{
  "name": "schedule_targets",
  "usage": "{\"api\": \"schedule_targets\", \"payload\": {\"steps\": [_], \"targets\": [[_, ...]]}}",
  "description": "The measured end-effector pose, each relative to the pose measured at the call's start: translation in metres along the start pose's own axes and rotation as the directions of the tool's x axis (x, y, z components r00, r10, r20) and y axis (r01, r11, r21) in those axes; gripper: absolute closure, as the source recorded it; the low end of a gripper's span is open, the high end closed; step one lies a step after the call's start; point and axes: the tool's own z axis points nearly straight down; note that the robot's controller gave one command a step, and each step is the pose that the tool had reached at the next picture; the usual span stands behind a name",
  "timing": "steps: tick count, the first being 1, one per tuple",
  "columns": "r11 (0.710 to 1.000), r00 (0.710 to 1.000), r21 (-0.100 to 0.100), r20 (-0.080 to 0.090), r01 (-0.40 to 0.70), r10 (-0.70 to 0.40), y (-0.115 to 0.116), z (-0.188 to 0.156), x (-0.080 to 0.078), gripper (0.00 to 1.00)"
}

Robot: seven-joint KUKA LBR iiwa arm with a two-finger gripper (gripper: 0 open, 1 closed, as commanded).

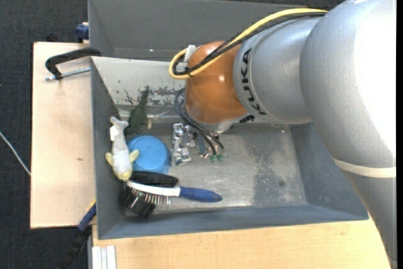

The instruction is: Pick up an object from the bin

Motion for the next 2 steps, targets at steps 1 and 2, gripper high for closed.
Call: {"api": "schedule_targets", "payload": {"steps": [1,2], "targets": [[1.0,1.0,-0.008,-0.004,0.001,-0.001,0.005,0.003,0.002,0.0],[0.767,0.767,0.032,-0.02,-0.641,0.642,0.06,0.014,-0.019,0.0]]}}
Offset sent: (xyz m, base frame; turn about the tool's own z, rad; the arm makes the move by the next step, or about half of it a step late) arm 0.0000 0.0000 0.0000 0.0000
